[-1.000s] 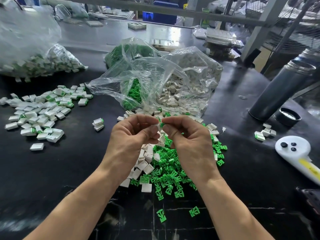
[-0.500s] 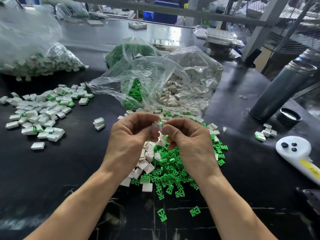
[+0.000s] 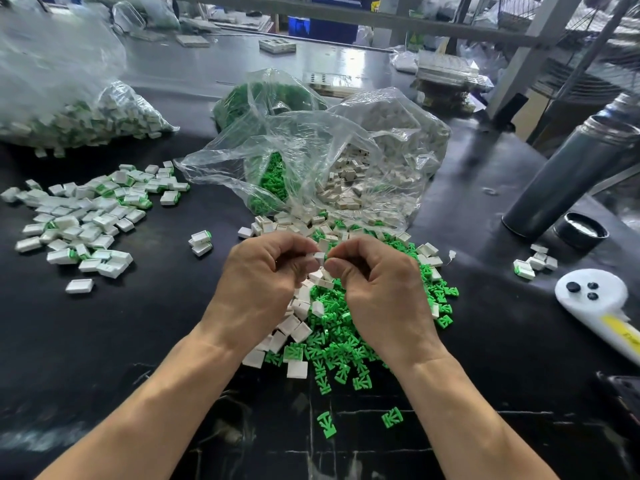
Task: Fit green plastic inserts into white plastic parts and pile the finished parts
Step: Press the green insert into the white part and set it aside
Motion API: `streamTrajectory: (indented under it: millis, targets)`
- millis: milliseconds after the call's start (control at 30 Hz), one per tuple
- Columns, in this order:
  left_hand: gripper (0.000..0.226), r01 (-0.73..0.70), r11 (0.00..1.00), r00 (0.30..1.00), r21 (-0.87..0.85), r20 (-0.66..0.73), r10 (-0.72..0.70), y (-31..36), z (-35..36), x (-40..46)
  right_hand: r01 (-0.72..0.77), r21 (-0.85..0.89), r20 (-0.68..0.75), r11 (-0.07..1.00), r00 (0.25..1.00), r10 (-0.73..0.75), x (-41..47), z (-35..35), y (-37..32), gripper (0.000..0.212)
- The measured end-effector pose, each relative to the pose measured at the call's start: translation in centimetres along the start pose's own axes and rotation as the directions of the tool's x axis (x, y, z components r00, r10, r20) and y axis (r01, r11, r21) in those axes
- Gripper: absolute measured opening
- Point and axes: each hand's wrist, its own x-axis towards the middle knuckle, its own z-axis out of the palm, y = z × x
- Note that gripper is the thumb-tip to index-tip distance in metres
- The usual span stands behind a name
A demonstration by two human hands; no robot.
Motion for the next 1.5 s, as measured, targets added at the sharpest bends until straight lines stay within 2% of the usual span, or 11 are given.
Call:
streamTrajectory:
  millis: [100,267,500,700,867,1000,1100,1167,1233,1333,1500]
  targets:
    - [0.023,-0.032,0.999,0.999,0.043,0.005,0.032,0.0,0.0,-0.1,0.017,-0.024,0.023,1.000,1.000,-0.016,0.0,-0.2,-0.2,0.012]
    - [0.029,-0.075,0.994,0.997,0.082,0.042,0.071,0.1,0.0,0.2,-0.048,0.047,0.058,0.998,0.997,0.045,0.0,-0.5,0.2,0.015]
    - [0.021,-0.132,0.978,0.991,0.165,0.002,0.133,0.2,0.0,0.1,0.114,-0.110,-0.059,0.987,0.991,-0.121,-0.3,0.4,-0.4,0.008]
    - [0.020,-0.036,0.998,0.999,-0.043,0.006,0.036,0.7,-0.1,-0.1,-0.068,0.225,-0.037,0.972,0.996,0.079,-0.4,0.3,-0.4,0.020]
    - [0.018,0.023,0.990,1.000,-0.137,0.013,-0.021,0.8,0.3,-0.2,-0.132,0.379,-0.007,0.916,0.989,0.145,-0.5,0.3,-0.6,0.023]
    - [0.016,0.037,0.992,0.998,-0.117,0.051,-0.032,0.4,0.1,0.1,-0.186,0.436,0.040,0.880,0.981,0.188,-0.3,0.2,-0.5,0.019]
    - [0.009,0.037,0.984,0.999,-0.174,0.035,-0.031,0.5,-0.2,0.3,-0.184,0.560,0.040,0.808,0.980,0.196,0.1,0.3,-0.6,0.015]
    - [0.005,0.040,0.971,0.999,-0.234,0.008,-0.039,0.6,0.0,0.2,-0.204,0.618,0.052,0.759,0.974,0.220,0.3,0.4,-0.8,0.024]
    - [0.004,0.047,0.964,0.999,-0.263,-0.002,-0.049,0.6,0.2,0.1,-0.277,0.643,0.111,0.714,0.956,0.270,0.3,0.5,-0.9,0.045]
    - [0.011,0.039,0.957,0.999,-0.287,0.044,-0.028,0.6,0.6,0.1,-0.382,0.598,0.229,0.705,0.924,0.306,0.1,1.0,-1.0,0.067]
    - [0.022,0.023,0.921,0.993,-0.388,0.117,0.025,0.7,1.5,-0.3,-0.385,0.506,0.205,0.772,0.923,0.325,-0.1,1.6,-1.2,0.069]
